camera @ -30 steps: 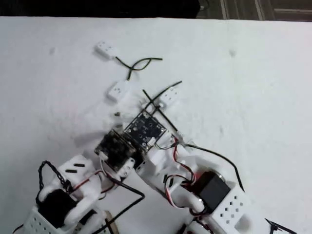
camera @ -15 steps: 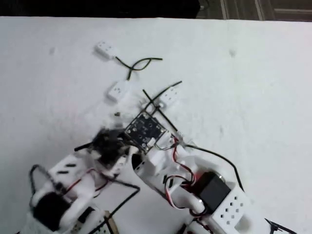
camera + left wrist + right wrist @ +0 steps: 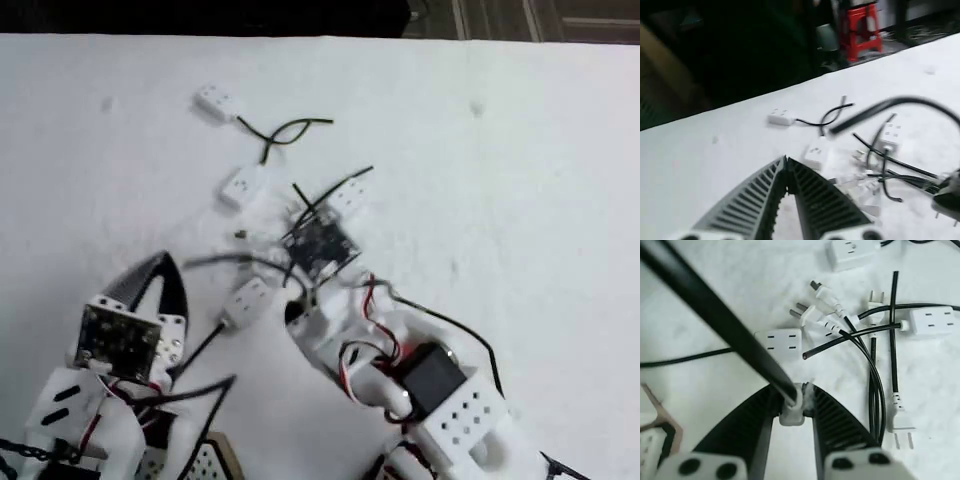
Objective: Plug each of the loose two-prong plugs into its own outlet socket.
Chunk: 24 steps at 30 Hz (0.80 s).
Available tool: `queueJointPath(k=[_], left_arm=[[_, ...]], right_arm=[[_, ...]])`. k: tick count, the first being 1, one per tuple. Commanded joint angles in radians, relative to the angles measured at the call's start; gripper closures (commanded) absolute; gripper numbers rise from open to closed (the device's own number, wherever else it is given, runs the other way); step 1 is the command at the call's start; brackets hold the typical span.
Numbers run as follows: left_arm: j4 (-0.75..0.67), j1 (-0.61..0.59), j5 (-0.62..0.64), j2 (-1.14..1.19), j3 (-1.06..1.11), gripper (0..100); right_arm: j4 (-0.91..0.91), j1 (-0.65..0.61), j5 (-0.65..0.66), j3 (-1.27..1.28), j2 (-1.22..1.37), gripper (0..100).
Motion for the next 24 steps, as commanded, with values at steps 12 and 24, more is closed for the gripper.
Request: queueJointPath(k=[12,24], left_arm=[[-0.310,-0.364,-0.048,0.002,0.526,98],[-0.310,-0.358,-0.068,0.002,0.582,98]], right_arm=[[-0.786,-0.048,-0.034,0.404,-0.002,98.1],[-0.885,-0.050,0.037,0.284,0.341,98.1]])
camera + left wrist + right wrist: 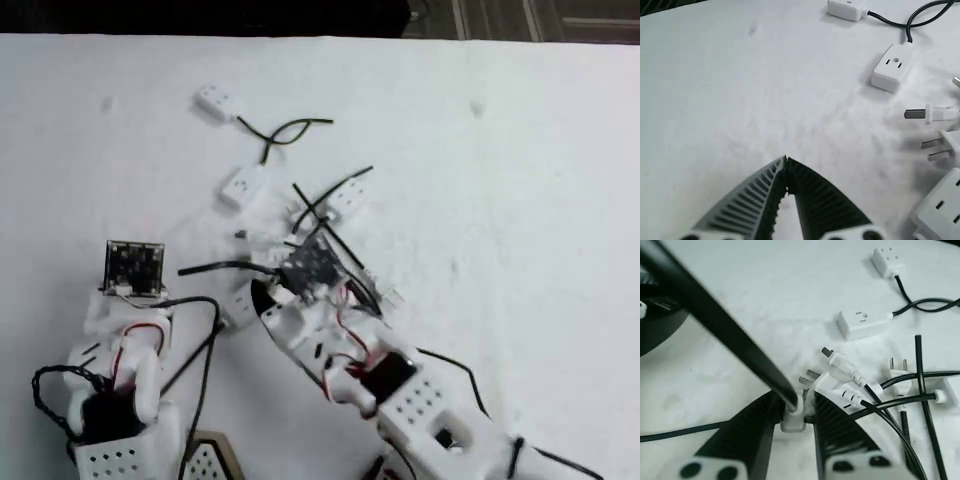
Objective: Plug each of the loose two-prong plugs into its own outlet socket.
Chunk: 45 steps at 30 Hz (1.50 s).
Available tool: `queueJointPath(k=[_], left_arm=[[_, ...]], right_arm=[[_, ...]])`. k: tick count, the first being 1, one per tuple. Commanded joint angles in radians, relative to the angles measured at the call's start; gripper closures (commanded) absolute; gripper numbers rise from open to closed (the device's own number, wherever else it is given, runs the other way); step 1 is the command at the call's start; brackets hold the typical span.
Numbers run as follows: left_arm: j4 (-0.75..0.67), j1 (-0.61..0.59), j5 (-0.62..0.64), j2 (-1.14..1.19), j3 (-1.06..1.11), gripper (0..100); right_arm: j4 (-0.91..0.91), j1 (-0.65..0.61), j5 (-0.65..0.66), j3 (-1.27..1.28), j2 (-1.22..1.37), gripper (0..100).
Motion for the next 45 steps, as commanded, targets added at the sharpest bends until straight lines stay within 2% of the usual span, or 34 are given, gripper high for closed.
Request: queueJointPath(k=[1,5,11,15,31,45], left_arm=[[-0.018,-0.010,-0.012,-0.008,0.005,98],[-0.017,-0.010,-0.014,-0.008,0.006,98],[-0.017,-0.010,-0.014,-0.008,0.006,98],[-0.017,-0.010,-0.014,-0.008,0.008,98],[-0.021,-0.010,-0.015,-0.008,0.020,98],[-0.023,-0.010,-0.015,-0.008,0.021,98]], right_arm=[[-0.027,-0.007,0.011,-0.147,0.205,98.1],[-0.044,-0.005,0.011,-0.224,0.378,98.1],[-0.151,-0.001,0.020,-0.224,0.489,98.1],[-0.180,0.008,0.100,-0.224,0.530,98.1],[-0.174,0.059,0.166,-0.196,0.541,98.1],[-0.099,0.035,0.095,-0.199,0.539,98.1]])
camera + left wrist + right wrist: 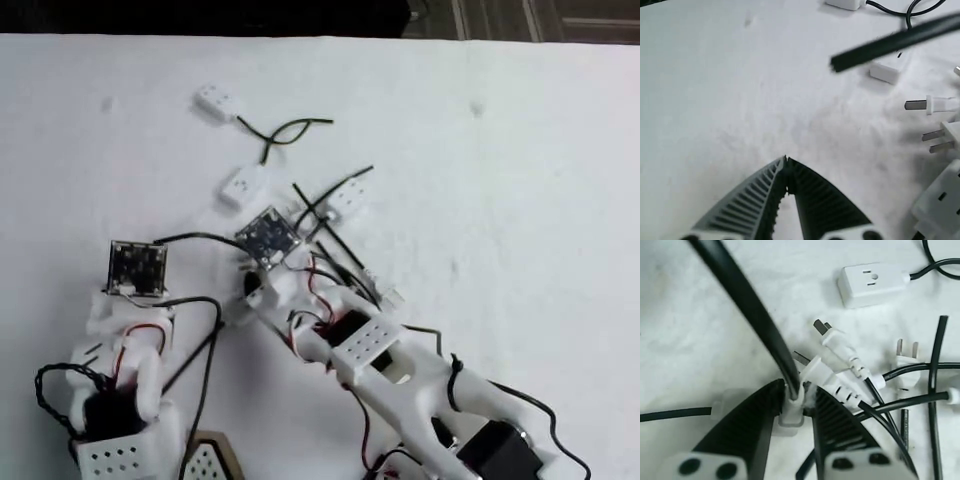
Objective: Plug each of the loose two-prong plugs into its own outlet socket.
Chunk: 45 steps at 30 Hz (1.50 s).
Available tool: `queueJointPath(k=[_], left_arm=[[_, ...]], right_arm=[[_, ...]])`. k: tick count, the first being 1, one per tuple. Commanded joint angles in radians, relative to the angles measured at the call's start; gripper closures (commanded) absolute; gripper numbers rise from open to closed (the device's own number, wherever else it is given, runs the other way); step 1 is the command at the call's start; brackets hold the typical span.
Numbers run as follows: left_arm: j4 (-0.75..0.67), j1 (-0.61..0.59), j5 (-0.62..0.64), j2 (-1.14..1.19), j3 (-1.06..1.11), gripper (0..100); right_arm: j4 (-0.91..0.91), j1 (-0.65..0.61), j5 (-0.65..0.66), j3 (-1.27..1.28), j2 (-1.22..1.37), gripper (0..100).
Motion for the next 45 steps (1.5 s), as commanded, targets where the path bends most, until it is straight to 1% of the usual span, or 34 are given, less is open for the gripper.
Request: queueJointPath(k=[1,8,12,24,32,45], left_arm=[[-0.023,-0.008,-0.006,-0.008,-0.005,98],[-0.023,-0.008,-0.006,-0.008,-0.005,98],[-0.023,-0.008,-0.006,-0.008,-0.005,98],[-0.023,-0.008,-0.006,-0.008,-0.005,98],[-0.023,-0.008,-0.006,-0.008,-0.005,98],[-0.023,-0.008,-0.006,-0.008,-0.005,98]], right_arm=[[0.038,-0.005,-0.015,0.002,0.007,98.1],[0.059,-0.013,-0.023,0.003,0.007,98.1],[0.059,-0.013,-0.078,0.002,0.007,98.1],[0.062,-0.015,-0.084,0.002,0.007,98.1],[0.162,-0.030,-0.086,0.003,-0.101,98.1],[0.085,-0.033,-0.078,-0.003,0.030,98.1]])
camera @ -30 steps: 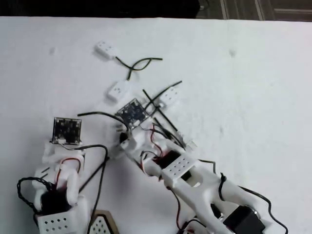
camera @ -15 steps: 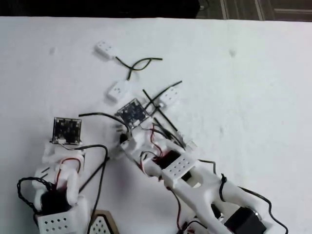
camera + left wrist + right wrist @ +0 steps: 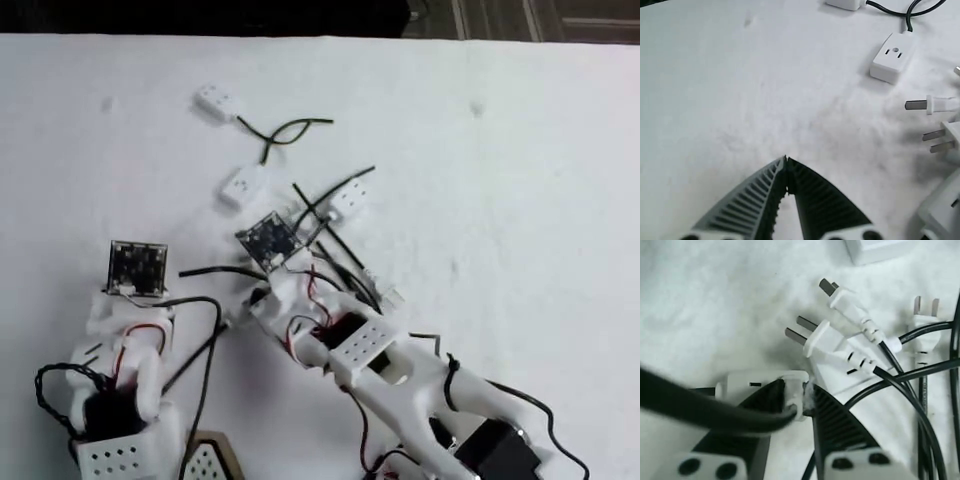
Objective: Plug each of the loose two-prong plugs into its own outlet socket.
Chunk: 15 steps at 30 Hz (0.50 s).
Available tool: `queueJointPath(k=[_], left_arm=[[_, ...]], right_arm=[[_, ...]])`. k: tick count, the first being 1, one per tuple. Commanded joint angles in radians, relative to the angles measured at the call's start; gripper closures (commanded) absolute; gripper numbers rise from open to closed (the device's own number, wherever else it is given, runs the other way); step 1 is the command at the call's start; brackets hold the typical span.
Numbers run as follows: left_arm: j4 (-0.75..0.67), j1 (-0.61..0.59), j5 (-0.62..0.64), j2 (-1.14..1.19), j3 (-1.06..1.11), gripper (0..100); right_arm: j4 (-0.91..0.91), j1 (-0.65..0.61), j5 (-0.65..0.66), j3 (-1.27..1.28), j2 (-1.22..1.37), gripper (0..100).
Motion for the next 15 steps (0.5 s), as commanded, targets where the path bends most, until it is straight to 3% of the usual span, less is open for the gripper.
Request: queueJointPath(k=[1,11,15], left_arm=[[-0.023,-0.008,-0.006,-0.008,-0.005,98],[-0.023,-0.008,-0.008,-0.008,-0.003,98],[-0.023,-0.007,-0.008,-0.008,-0.003,98]], right_arm=[[-0.007,-0.013,-0.002,-0.008,0.013,98.1],[0.002,-0.013,0.005,-0.008,0.021,98.1],[0.002,-0.015,0.107,-0.006,0.012,97.8]])
